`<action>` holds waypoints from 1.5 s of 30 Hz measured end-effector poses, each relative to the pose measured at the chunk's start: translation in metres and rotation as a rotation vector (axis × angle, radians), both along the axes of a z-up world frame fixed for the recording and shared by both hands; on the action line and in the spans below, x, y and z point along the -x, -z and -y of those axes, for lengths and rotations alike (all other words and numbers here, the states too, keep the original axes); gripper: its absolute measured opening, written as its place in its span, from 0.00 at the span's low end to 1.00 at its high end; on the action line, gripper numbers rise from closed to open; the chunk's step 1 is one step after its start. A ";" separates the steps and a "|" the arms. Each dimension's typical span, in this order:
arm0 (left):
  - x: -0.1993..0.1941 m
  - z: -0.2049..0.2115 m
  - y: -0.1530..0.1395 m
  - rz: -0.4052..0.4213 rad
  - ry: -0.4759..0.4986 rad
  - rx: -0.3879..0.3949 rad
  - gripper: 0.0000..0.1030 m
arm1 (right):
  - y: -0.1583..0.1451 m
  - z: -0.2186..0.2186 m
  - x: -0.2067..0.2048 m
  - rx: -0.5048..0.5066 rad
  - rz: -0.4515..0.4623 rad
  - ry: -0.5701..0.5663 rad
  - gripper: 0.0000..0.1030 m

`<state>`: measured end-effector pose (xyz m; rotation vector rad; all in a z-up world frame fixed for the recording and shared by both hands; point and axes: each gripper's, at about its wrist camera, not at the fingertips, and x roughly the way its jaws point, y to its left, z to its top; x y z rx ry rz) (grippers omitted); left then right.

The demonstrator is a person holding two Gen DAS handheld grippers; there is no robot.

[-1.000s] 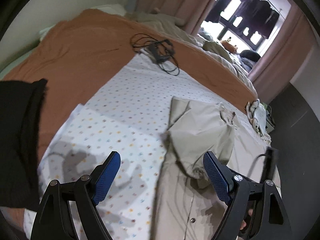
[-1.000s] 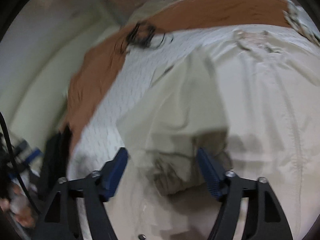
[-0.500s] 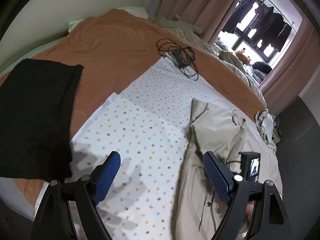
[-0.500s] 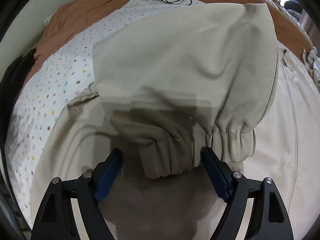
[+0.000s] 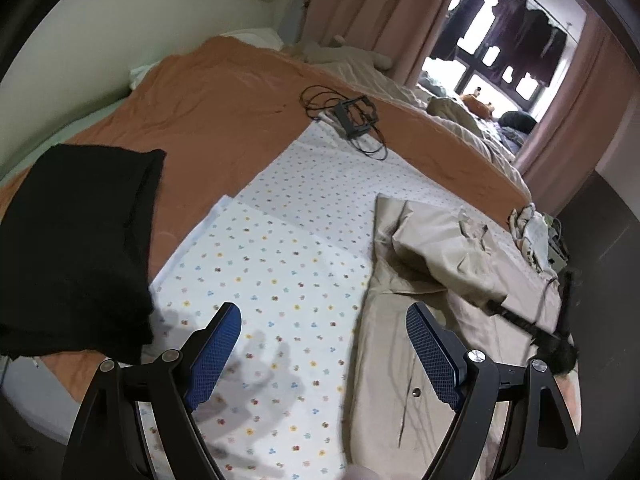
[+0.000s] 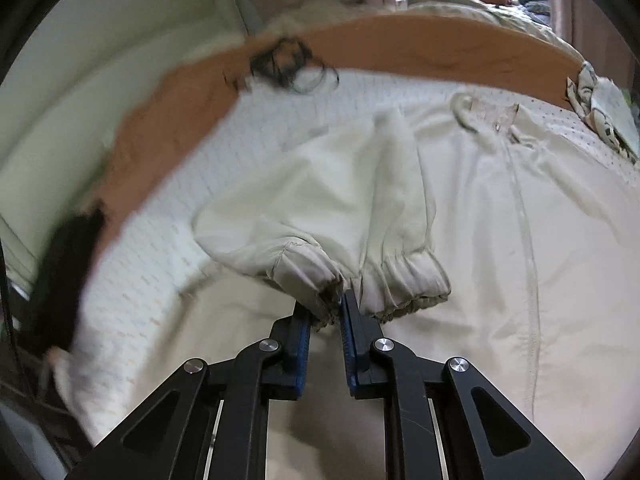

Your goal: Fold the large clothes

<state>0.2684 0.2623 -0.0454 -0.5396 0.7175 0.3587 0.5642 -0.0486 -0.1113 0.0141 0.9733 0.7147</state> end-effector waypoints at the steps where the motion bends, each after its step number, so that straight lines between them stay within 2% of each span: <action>1: -0.004 0.003 -0.001 0.000 0.010 -0.002 0.83 | -0.005 0.002 -0.001 -0.033 0.000 0.009 0.15; 4: -0.016 0.014 -0.001 -0.005 0.036 -0.018 0.83 | -0.024 0.020 -0.008 -0.136 0.004 0.062 0.14; 8: -0.037 0.026 0.002 -0.023 0.069 -0.052 0.83 | -0.030 0.051 -0.017 -0.245 -0.023 0.123 0.13; 12: -0.061 0.039 0.013 -0.031 0.105 -0.042 0.83 | -0.039 0.087 -0.026 -0.347 -0.033 0.183 0.13; 19: -0.111 0.058 0.042 -0.086 0.164 -0.039 0.83 | -0.048 0.144 -0.040 -0.471 -0.051 0.279 0.13; 23: -0.140 0.068 0.062 -0.123 0.191 -0.040 0.83 | -0.040 0.177 -0.054 -0.528 -0.072 0.358 0.13; 25: -0.152 0.071 0.071 -0.144 0.194 -0.049 0.83 | -0.029 0.195 -0.066 -0.540 -0.101 0.427 0.16; 26: -0.158 0.073 0.076 -0.154 0.199 -0.052 0.83 | -0.023 0.205 -0.071 -0.537 -0.113 0.474 0.24; 27: -0.164 0.075 0.081 -0.167 0.208 -0.056 0.83 | -0.017 0.215 -0.076 -0.523 -0.125 0.522 0.43; 29: -0.171 0.076 0.087 -0.179 0.215 -0.070 0.83 | -0.005 0.233 -0.081 -0.472 -0.140 0.606 0.71; 31: -0.177 0.076 0.093 -0.191 0.218 -0.093 0.82 | 0.004 0.246 -0.085 -0.442 -0.146 0.628 0.72; 34: -0.187 0.075 0.103 -0.212 0.225 -0.110 0.76 | 0.019 0.255 -0.089 -0.381 -0.173 0.641 0.72; 36: -0.194 0.072 0.111 -0.232 0.231 -0.111 0.66 | 0.032 0.254 -0.094 -0.310 -0.195 0.648 0.72; 38: -0.200 0.070 0.117 -0.251 0.233 -0.115 0.61 | 0.046 0.252 -0.099 -0.285 -0.225 0.624 0.72; 41: -0.207 0.067 0.126 -0.272 0.230 -0.134 0.59 | 0.064 0.250 -0.106 -0.323 -0.285 0.600 0.72; 45: -0.215 0.064 0.137 -0.309 0.235 -0.148 0.45 | 0.083 0.240 -0.120 -0.363 -0.326 0.574 0.72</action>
